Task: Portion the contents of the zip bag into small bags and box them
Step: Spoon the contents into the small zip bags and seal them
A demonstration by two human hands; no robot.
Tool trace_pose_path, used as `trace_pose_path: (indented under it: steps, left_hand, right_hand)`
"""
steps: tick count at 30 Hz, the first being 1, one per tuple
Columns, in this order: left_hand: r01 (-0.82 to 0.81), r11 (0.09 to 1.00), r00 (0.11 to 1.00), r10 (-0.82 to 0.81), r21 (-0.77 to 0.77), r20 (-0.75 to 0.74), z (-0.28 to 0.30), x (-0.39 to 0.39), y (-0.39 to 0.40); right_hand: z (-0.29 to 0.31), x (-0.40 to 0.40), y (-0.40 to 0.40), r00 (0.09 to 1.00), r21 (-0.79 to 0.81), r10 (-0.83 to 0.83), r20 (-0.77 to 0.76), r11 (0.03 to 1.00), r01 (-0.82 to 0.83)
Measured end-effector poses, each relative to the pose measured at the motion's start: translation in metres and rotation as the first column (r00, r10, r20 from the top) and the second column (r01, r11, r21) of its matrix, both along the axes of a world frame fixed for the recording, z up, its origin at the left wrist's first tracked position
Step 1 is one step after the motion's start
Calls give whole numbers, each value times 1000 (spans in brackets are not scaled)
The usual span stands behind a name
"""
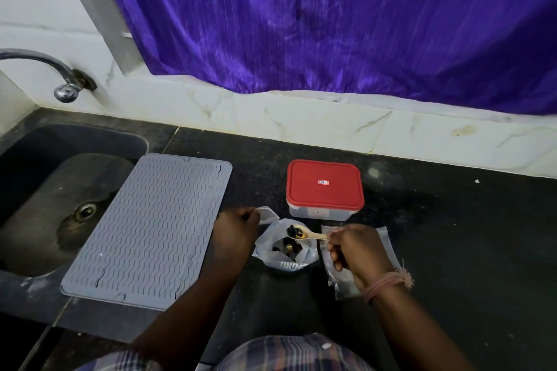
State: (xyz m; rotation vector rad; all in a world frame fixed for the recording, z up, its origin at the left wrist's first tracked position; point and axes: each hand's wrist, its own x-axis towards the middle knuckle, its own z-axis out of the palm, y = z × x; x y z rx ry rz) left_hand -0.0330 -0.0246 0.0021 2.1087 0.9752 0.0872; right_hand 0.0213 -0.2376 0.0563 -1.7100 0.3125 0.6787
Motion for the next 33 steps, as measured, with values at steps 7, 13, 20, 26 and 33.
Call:
trace_pose_path:
  steps: [7,13,20,26,33]
  left_hand:
    - [29,999,998,-27,-41,60,6,-7,-6]
    - [120,992,987,-123,30,102,4,-15,-9]
    - [129,989,977,-139,69,164,8,-18,-20]
    - [50,996,982,-36,-70,188,5,-15,-27]
    - [-194,942,964,234,-273,123,-10,-22,-15]
  right_hand:
    - [-13,1,31,996,13,-34,86,999,33]
    - [-20,-3,51,981,-82,19,191,997,-3]
    - [-16,-18,69,844,-418,299,445,903,-99]
    - [-34,-25,75,413,-663,695,589,708,-244]
    - [-33,-31,50,323,-518,553,768,833,-195]
